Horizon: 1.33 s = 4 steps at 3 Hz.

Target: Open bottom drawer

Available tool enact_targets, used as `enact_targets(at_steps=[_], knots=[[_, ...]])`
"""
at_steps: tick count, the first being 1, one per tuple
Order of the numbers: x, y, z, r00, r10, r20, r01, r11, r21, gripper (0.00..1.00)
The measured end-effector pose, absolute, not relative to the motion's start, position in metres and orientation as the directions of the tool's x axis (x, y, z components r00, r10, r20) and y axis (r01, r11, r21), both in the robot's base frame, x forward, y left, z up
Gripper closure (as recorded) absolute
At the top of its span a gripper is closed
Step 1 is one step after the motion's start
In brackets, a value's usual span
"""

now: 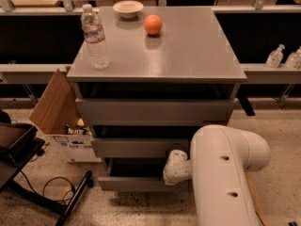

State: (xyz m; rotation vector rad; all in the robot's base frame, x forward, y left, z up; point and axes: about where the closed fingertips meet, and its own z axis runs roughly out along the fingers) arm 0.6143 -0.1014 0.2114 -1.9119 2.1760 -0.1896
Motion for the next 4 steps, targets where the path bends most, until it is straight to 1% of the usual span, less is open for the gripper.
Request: enact_targets(at_steps=[1,4], knots=[[0.6139,-0.1012,0.21,-0.116,-0.989,-0.092,-0.958,0.136,-0.252,0.97],[0.6111,-0.1004,0.2065,-0.115,-0.989,-0.091,-0.96,0.134,-0.246,0.28]])
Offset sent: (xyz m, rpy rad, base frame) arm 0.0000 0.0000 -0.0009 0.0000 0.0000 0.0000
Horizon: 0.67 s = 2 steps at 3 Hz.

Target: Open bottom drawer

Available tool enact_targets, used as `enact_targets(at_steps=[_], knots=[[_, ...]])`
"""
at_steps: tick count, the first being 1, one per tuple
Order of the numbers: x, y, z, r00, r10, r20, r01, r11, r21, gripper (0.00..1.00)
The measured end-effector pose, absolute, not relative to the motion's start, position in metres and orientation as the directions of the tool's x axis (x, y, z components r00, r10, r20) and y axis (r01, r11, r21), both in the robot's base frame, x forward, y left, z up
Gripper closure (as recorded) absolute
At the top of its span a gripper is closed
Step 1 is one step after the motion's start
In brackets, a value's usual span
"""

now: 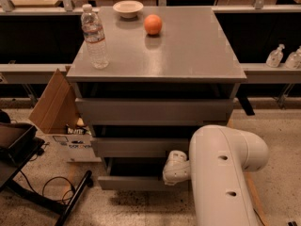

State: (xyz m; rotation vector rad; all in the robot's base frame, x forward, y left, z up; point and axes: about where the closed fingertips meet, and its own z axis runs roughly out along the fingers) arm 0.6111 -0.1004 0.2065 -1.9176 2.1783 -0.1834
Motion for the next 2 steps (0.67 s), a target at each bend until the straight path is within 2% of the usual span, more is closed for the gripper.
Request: enact_targets(at_steps=[1,2], knots=[[0.6101,-0.1002,0.2053,-0.115,-0.989,-0.091,-0.961,0.134,-0.244,0.04],[0.6096,-0.1001,0.2047,-0.114,-0.989,-0.091,-0.961,0.133,-0.243,0.0]])
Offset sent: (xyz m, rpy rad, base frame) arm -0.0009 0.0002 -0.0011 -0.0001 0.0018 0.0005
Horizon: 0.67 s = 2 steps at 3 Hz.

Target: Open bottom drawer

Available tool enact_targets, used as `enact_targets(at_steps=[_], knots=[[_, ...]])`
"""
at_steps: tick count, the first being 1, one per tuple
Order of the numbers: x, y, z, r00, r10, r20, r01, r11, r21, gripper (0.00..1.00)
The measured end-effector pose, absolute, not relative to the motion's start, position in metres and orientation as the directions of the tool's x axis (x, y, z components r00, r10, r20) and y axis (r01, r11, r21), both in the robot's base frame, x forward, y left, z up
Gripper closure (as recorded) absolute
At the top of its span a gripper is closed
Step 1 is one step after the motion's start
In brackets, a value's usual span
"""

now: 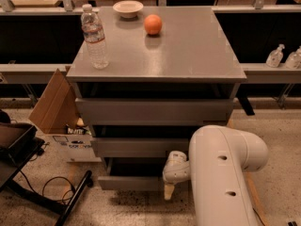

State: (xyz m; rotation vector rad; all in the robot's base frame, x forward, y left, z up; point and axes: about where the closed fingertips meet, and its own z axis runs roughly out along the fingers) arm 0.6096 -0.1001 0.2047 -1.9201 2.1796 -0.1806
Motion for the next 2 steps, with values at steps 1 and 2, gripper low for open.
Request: enact_targets(at_steps=[1,2], knots=[[0.605,-0.105,0.192,-0.145,-0.986,-0.082,-0.965,0.159,-0.209,0.19],[0.581,-0.127,0.168,-0.19,-0.981,-0.031,-0.973,0.193,-0.127,0.41]])
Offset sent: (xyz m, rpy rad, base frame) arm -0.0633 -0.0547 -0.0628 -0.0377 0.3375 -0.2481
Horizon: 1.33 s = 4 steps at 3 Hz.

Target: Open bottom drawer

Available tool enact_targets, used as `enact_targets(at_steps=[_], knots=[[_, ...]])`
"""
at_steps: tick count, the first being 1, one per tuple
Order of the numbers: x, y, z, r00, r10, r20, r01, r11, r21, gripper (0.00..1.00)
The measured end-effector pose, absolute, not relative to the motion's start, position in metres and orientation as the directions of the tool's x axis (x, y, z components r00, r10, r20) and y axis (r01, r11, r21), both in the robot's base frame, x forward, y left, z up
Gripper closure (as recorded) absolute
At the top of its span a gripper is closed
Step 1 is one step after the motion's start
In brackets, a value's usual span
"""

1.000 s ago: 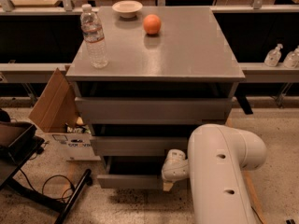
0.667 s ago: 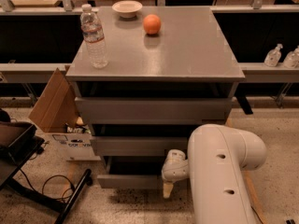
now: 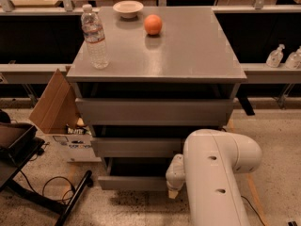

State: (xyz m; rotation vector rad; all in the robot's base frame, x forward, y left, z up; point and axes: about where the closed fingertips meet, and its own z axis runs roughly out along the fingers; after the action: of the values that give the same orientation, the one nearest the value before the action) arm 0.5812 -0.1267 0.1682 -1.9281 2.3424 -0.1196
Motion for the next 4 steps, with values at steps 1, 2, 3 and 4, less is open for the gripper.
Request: enact_targets(at_steps=[1,2,3,4], knots=[[0.549,-0.138,0.175,-0.249,-0.968,0.032,-0.968,0.247,-0.042,0.65],[0.506,-0.132,0.223,-0.296,-0.947,0.126,-0.954,0.298,-0.004,0.96],[0.476,-0.13,0.255,-0.312,-0.932,0.183,-0.948,0.319,0.013,1.0],[0.473,-0.133,0.255,-0.309,-0.933,0.187,-0.948,0.317,0.015,0.82]])
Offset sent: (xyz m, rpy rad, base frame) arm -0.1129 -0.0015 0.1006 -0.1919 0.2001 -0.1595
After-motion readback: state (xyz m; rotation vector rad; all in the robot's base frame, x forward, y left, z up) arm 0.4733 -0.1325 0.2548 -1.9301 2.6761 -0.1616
